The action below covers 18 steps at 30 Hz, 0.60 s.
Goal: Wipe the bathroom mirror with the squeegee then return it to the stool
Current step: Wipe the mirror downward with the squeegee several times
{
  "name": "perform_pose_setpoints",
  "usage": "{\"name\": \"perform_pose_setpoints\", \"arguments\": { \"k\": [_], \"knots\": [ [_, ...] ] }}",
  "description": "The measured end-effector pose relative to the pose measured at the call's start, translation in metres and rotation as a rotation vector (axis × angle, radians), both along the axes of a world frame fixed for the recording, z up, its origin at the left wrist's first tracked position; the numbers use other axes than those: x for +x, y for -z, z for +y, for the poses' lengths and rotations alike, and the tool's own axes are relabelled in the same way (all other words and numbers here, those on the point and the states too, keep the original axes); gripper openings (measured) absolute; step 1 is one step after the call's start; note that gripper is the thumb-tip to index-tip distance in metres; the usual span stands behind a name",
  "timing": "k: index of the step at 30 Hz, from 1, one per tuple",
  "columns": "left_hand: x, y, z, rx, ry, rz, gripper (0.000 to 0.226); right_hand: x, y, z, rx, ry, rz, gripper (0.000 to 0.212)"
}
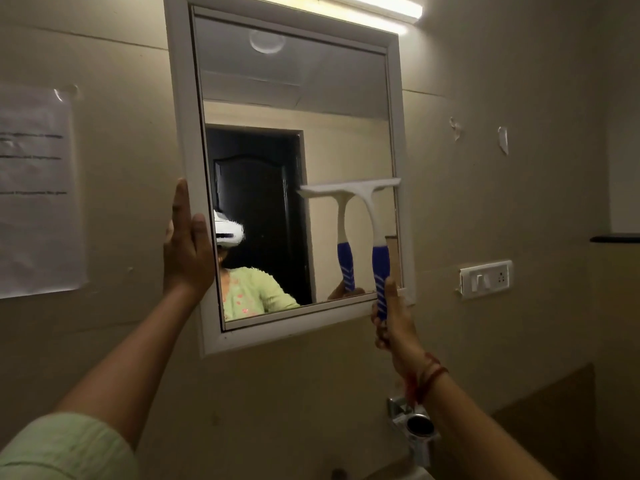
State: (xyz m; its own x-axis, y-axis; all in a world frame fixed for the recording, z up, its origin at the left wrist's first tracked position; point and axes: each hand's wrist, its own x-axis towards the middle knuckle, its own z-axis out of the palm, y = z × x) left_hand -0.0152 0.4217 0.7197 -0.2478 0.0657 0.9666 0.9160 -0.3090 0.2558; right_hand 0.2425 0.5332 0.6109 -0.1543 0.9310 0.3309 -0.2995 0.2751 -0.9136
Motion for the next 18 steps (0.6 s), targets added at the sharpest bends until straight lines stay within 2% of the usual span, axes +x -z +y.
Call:
{"name": "perform_pose_setpoints", "arguments": {
  "k": [3, 11, 14, 18],
  "knots": [
    [0.0, 0.001, 0.001, -0.001, -0.004, 0.001, 0.048, 0.0, 0.018, -0.001, -0.008, 0.031, -0.005, 0.061],
    [0.0, 0.001, -0.001, -0.004, 0.006, 0.007, 0.048, -0.009, -0.038, 0.006, 0.062, 0.013, 0.013, 0.057],
    [0.0, 0.0, -0.002, -0.014, 0.008, 0.006, 0.048, -0.01, -0.016, 0.003, 0.034, 0.007, -0.005, 0.059],
    [0.002, 0.001, -0.003, -0.018, 0.019, 0.023, 0.048, -0.007, 0.052, -0.006, -0.086, 0.023, -0.053, 0.066]
  ]
}}
